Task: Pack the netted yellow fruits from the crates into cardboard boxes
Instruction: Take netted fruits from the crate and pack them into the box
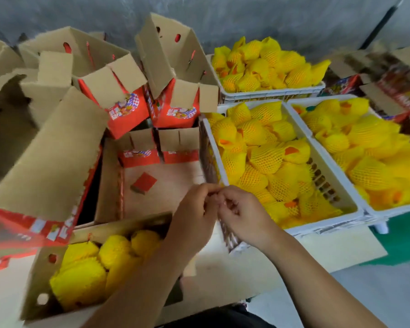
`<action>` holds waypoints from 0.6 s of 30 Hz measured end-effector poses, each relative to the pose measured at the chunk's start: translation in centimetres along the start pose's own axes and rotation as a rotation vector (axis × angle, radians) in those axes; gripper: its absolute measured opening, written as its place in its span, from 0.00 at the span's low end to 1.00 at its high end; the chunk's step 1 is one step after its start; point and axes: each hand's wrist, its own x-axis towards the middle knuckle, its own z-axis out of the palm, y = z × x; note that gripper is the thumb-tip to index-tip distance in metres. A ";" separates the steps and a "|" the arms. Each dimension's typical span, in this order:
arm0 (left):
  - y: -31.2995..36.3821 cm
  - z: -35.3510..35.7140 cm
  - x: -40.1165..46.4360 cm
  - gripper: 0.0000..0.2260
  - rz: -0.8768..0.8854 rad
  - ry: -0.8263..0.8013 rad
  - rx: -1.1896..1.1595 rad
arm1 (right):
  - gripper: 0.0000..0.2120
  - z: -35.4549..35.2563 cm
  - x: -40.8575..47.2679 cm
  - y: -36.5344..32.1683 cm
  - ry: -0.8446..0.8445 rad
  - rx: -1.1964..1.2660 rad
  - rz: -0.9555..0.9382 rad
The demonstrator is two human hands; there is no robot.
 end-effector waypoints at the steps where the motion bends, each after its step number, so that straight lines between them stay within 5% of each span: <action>1: 0.8 1.9 1.2 0.13 0.017 0.000 -0.016 | 0.16 -1.7 0.2 1.3 0.024 -0.011 0.002; 7: 2.9 10.6 8.4 0.15 0.004 0.009 0.142 | 0.11 -9.9 3.2 9.4 0.087 -0.280 -0.010; 11: 3.2 13.2 12.2 0.36 -0.277 0.164 0.205 | 0.43 -12.3 7.5 12.9 -0.034 -0.530 0.164; 14: 2.8 14.1 14.2 0.48 -0.581 0.127 0.189 | 0.48 -12.4 9.6 14.6 -0.157 -0.677 0.124; 18: 2.4 15.3 14.0 0.54 -0.537 0.077 0.629 | 0.43 -11.9 9.2 16.5 -0.188 -0.817 0.109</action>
